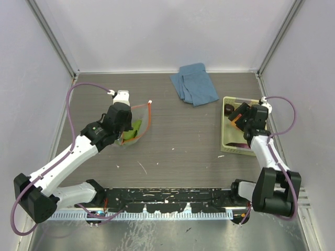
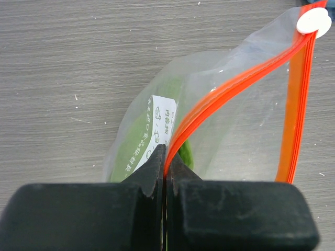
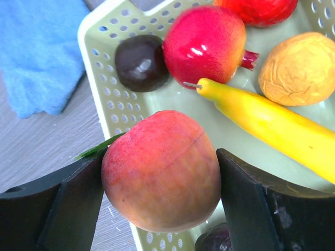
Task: Place the food in the zip-top bag and seal the zipper
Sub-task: Pick up the fake fruit from the bin, then place the fake fruit in the zipper food storage bag.
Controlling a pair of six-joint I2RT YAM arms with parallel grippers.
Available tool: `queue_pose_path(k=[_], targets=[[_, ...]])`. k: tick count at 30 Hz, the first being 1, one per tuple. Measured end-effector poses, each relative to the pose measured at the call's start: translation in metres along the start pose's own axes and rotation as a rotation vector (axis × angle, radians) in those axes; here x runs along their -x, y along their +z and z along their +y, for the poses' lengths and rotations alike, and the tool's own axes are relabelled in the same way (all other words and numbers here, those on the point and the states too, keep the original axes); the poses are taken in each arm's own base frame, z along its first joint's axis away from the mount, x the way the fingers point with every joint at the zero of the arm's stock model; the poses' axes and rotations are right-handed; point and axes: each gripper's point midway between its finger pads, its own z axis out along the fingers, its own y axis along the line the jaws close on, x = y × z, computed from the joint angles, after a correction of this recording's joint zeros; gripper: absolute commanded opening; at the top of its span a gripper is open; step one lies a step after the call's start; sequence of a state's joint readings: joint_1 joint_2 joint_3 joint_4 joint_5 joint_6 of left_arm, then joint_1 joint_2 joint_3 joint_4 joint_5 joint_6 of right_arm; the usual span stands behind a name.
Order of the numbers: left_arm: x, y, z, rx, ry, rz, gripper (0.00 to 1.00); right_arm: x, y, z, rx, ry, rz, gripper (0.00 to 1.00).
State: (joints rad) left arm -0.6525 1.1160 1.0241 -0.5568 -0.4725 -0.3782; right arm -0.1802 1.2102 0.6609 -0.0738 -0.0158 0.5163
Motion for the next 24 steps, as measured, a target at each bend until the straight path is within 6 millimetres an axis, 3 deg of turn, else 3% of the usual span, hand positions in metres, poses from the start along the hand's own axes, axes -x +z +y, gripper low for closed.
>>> queue_pose_path(k=[4, 7, 18, 24], targets=[[0.001, -0.003, -0.003, -0.020, -0.005, -0.003, 0.00, 0.009, -0.019, 0.016, 0.051, -0.031, -0.047, 0.57], [0.002, -0.005, -0.005, -0.037, -0.009, -0.006, 0.00, 0.006, -0.035, 0.042, 0.125, -0.092, -0.066, 0.57], [0.003, -0.010, -0.011, -0.083, -0.017, -0.006, 0.00, -0.053, -0.097, 0.167, 0.524, -0.378, -0.028, 0.56], [0.003, -0.010, -0.012, -0.092, -0.017, -0.004, 0.00, -0.076, -0.138, 0.231, 0.746, -0.486, -0.049, 0.56]])
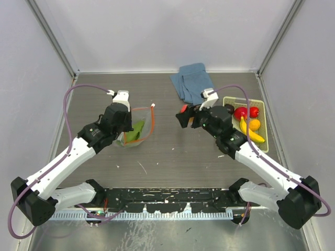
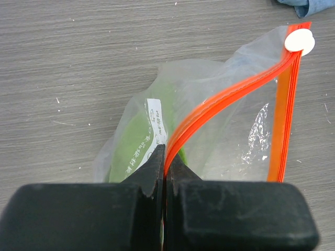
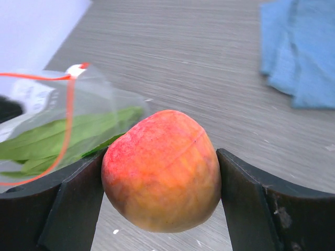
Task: Place the food in the zip-top bag and seal the zipper
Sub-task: Place the fake fruit in the zipper food storage bag.
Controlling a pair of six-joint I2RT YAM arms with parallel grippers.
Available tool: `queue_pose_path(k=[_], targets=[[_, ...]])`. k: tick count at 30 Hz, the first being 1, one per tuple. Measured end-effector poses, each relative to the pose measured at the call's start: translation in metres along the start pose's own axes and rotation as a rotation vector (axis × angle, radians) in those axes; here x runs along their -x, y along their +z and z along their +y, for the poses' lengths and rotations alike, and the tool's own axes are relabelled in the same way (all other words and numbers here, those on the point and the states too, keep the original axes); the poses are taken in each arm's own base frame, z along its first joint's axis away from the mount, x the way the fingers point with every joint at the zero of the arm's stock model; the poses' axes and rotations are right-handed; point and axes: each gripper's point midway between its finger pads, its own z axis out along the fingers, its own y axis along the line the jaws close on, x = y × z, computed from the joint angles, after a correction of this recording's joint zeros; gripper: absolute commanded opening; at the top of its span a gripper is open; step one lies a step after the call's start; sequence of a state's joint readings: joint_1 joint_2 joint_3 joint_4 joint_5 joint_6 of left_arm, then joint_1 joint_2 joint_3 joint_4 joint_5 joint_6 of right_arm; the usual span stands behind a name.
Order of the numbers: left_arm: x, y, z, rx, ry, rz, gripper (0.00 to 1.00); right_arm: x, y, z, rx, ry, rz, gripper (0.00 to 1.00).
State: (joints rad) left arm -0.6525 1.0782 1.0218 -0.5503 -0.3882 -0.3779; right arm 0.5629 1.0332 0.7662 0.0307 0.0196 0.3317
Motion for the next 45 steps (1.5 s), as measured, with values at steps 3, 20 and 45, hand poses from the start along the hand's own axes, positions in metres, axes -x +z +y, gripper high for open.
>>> queue_pose_path(k=[3, 20, 45], targets=[[0.000, 0.000, 0.000, -0.001, 0.000, 0.000, 0.00, 0.006, 0.003, 0.039, 0.116, -0.042, -0.023, 0.56], [-0.003, 0.000, -0.005, -0.027, 0.000, 0.010, 0.00, -0.019, 0.036, 0.162, 0.577, -0.144, -0.046, 0.54], [-0.005, 0.002, -0.014, -0.079, -0.005, 0.013, 0.00, -0.066, 0.111, 0.164, 0.593, -0.324, -0.011, 0.73]])
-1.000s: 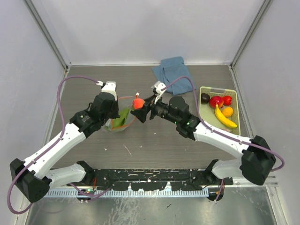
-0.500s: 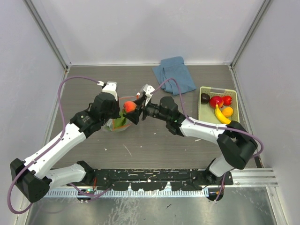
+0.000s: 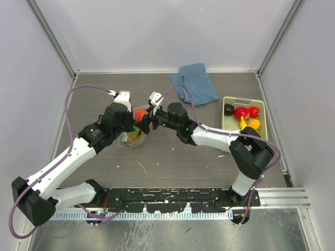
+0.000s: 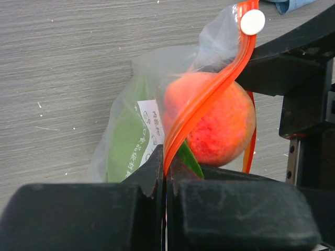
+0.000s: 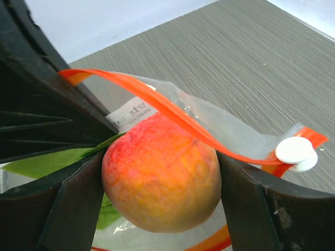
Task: Place the food in the zip-top bag and seal the zipper
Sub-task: Place the fake fruit in the zipper food storage bag.
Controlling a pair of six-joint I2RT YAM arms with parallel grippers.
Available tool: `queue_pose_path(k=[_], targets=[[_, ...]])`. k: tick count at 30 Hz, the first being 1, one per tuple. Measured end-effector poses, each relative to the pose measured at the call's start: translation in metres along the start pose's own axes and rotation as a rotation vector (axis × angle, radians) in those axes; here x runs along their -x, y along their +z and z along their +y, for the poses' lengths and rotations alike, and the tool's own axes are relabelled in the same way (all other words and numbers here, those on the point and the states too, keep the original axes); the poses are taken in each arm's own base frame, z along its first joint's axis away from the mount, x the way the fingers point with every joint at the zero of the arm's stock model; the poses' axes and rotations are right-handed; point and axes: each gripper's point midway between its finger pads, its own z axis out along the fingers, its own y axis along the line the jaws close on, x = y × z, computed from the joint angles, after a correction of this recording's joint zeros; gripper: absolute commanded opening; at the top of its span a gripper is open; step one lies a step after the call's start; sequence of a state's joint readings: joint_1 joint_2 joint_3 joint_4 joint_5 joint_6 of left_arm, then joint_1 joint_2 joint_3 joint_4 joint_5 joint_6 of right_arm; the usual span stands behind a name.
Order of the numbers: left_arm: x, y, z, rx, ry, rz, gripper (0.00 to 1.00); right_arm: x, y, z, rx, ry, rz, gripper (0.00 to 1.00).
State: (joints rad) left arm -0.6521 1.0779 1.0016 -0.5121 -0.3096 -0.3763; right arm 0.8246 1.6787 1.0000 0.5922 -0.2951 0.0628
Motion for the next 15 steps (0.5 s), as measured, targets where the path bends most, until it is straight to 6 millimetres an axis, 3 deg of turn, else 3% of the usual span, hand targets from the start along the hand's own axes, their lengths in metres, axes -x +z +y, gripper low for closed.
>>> queue_pose_path(k=[6, 15], targets=[[0.001, 0.001, 0.000, -0.002, -0.001, -0.003, 0.00, -0.010, 0.005, -0.014, -0.072, 0.010, 0.051, 0.90], [-0.002, 0.002, 0.000, -0.006, 0.001, 0.005, 0.00, -0.017, 0.003, -0.022, -0.126, 0.022, 0.085, 1.00]])
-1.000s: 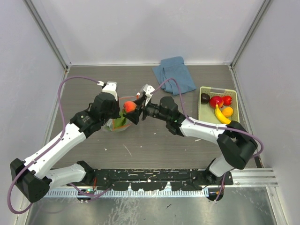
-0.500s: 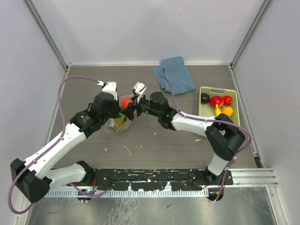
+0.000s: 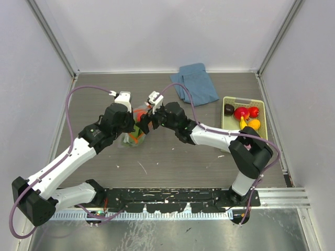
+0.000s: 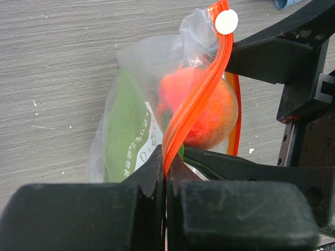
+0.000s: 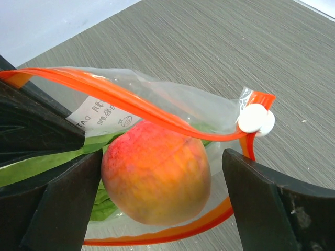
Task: Place the food in the zip-top bag and seal the zipper
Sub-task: Place the fake fruit in the zipper food storage bag.
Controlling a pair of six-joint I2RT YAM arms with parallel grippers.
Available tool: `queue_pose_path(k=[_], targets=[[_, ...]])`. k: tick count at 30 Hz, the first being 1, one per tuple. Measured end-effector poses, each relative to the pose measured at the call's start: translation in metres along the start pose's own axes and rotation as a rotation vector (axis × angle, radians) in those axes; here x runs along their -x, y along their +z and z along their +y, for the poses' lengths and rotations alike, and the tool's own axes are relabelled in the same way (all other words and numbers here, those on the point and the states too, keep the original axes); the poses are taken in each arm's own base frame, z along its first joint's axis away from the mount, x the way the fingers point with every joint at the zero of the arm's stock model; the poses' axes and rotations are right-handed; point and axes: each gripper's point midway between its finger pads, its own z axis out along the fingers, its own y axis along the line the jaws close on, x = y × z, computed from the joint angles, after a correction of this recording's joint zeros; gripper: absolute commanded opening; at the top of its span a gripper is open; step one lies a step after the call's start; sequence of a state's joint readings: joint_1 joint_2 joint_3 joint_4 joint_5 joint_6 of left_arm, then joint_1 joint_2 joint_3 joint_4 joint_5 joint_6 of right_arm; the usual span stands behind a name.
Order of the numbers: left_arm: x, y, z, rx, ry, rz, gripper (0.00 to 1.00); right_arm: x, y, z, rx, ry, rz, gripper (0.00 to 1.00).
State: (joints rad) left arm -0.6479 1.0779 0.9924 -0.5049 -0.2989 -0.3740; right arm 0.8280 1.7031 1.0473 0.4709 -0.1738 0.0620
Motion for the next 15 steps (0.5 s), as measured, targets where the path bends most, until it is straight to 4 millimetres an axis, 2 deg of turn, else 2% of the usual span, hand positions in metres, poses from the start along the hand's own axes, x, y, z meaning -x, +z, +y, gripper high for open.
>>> queue_pose_path(k=[5, 13, 15], targets=[[0.000, 0.000, 0.000, 0.000, 0.000, 0.000, 0.00, 0.008, -0.008, -0.001, -0.019, 0.010, 0.002, 1.00], [0.000, 0.000, 0.000, 0.001, -0.001, 0.000, 0.00, 0.063, -0.038, 0.000, -0.075, 0.058, -0.106, 1.00], [0.000, 0.000, 0.000, 0.001, -0.001, 0.000, 0.00, 0.069, -0.044, -0.003, -0.106, 0.088, -0.115, 0.98]])
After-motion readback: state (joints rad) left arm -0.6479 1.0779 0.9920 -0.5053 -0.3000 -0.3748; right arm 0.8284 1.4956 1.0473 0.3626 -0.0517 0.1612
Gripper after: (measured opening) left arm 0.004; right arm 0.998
